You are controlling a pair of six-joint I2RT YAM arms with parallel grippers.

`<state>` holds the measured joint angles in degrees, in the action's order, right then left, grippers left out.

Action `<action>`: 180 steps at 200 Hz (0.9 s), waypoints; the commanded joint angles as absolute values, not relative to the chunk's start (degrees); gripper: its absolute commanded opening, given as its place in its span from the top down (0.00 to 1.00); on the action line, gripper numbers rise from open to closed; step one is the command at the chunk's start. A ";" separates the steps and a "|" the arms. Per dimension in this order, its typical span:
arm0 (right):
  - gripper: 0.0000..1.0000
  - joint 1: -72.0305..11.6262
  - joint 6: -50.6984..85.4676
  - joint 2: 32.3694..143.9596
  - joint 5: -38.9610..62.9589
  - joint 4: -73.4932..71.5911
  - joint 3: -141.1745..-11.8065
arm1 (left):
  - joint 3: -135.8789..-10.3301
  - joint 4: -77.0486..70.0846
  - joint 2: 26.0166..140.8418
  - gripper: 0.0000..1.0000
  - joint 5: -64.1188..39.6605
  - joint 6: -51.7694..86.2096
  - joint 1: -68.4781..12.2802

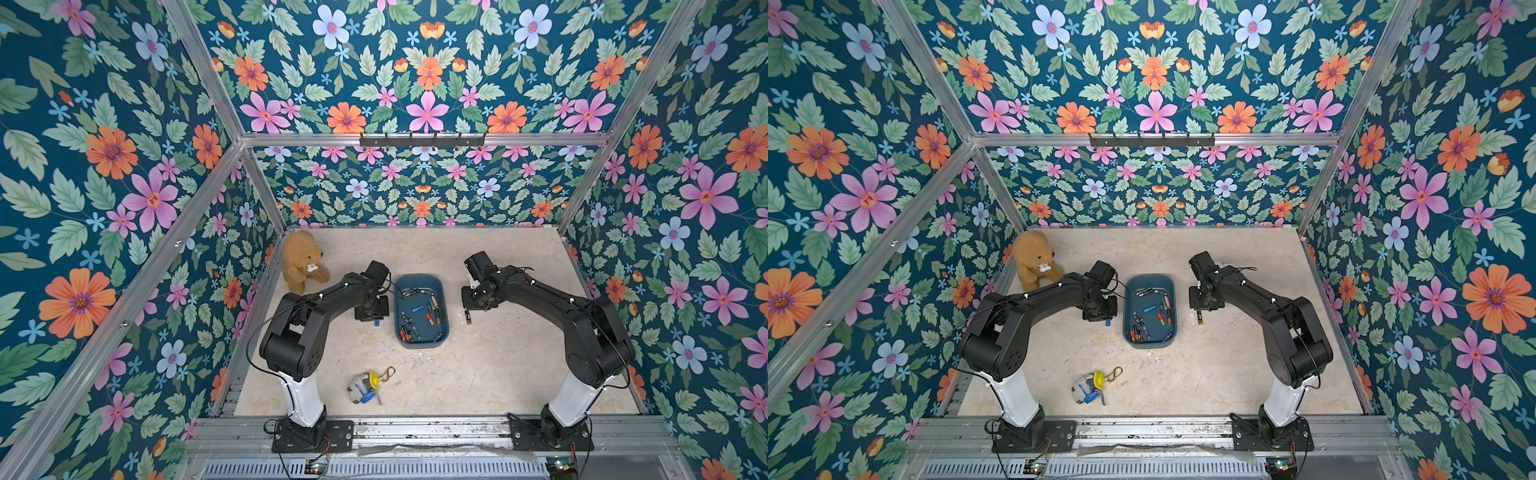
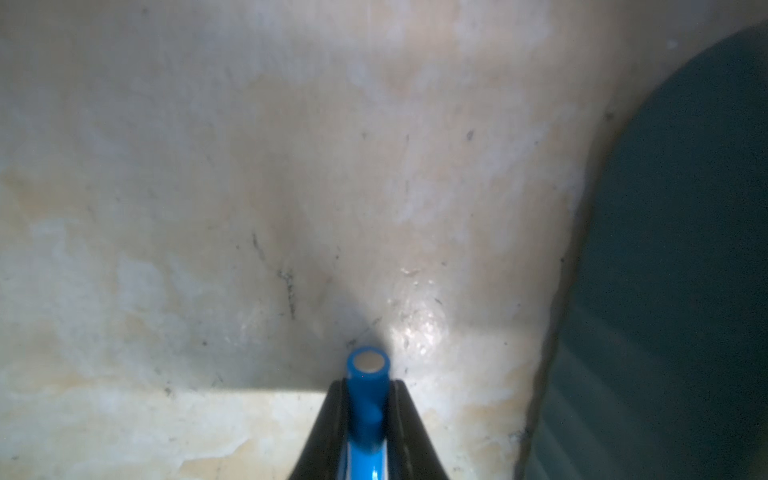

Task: Take the batteries out of the storage box
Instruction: Place the battery at the center of the board.

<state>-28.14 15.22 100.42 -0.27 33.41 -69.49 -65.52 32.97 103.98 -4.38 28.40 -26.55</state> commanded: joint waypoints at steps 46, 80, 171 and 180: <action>0.70 -28.21 15.33 100.69 -0.80 34.20 -69.95 | -65.24 32.87 104.15 0.83 -4.22 28.12 -26.46; 0.70 -28.21 15.29 100.72 -0.81 34.24 -69.90 | -64.96 32.49 104.32 0.82 -4.64 28.14 -26.46; 0.70 -28.21 15.17 100.70 -0.79 34.51 -70.04 | -65.28 32.43 104.50 0.79 -4.75 28.12 -26.46; 0.70 -28.21 15.14 100.71 -0.79 34.47 -70.10 | -65.28 32.37 104.43 0.79 -4.84 28.08 -26.46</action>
<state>-28.14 15.22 100.51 -0.27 33.43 -69.49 -65.08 32.56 104.31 -4.60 28.40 -26.52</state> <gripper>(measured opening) 0.304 0.205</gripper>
